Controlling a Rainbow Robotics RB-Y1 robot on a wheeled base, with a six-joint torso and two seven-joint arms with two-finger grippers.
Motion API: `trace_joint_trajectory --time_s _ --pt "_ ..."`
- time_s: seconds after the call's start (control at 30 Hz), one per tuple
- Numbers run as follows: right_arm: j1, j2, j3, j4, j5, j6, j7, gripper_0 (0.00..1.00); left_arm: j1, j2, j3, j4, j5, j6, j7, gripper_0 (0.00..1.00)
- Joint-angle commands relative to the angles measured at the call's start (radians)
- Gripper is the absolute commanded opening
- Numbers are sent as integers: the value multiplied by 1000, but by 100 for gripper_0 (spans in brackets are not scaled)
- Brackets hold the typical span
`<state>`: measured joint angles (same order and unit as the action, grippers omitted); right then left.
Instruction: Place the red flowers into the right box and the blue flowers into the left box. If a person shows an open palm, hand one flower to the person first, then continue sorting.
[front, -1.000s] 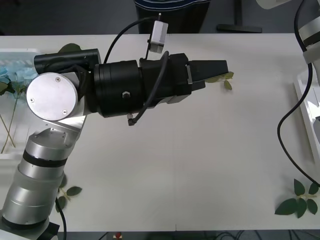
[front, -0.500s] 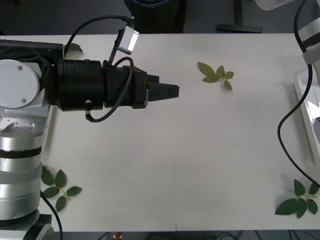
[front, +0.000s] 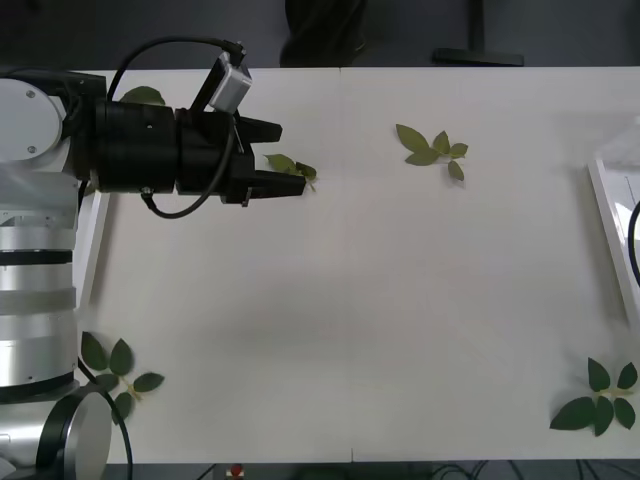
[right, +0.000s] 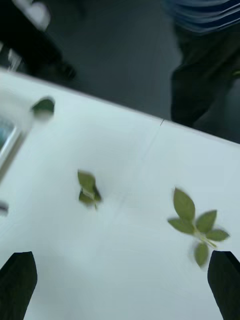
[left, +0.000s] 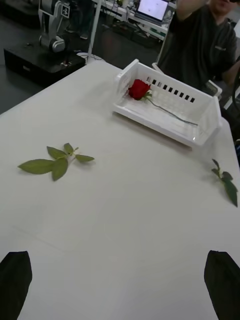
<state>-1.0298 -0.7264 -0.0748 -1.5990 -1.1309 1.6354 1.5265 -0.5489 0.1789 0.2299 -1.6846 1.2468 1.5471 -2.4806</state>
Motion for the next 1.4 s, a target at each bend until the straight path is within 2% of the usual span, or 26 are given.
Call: trace_joint_trajectory --time_s 0.03,0.13,0.23,0.4,0.53,0.7,0.83,1.03,1.27,1.4 --pt "88 -36 -122 -75 -132 167 236 100 -71 33 8 -12 -33 13 -146 100" --pt "181 -41 -184 -84 -248 285 412 100 -101 39 29 -12 -49 62 -164 100" --pt "246 -41 -212 -110 -280 285 538 100 -118 51 46 -12 -49 111 -159 100" --pt "389 -33 -218 -196 -277 285 778 100 -124 143 26 -12 -7 153 -146 100" --pt "531 7 -212 -294 -185 285 929 100 -128 246 -20 -14 40 153 -121 100" --pt "639 51 -155 -366 -62 285 1034 100 -129 333 -61 -14 123 154 -37 100" --pt "663 81 -102 -388 20 285 1046 100 -137 386 -75 -17 141 157 -32 100" --pt "663 131 -97 -406 125 271 1058 100 -141 432 -92 -17 157 157 -27 100" --pt "663 142 -97 -412 102 109 1058 100 -144 432 -92 -17 151 153 -31 100" --pt "662 148 -97 -412 97 67 1061 100 -144 429 -92 -17 149 146 -35 100"
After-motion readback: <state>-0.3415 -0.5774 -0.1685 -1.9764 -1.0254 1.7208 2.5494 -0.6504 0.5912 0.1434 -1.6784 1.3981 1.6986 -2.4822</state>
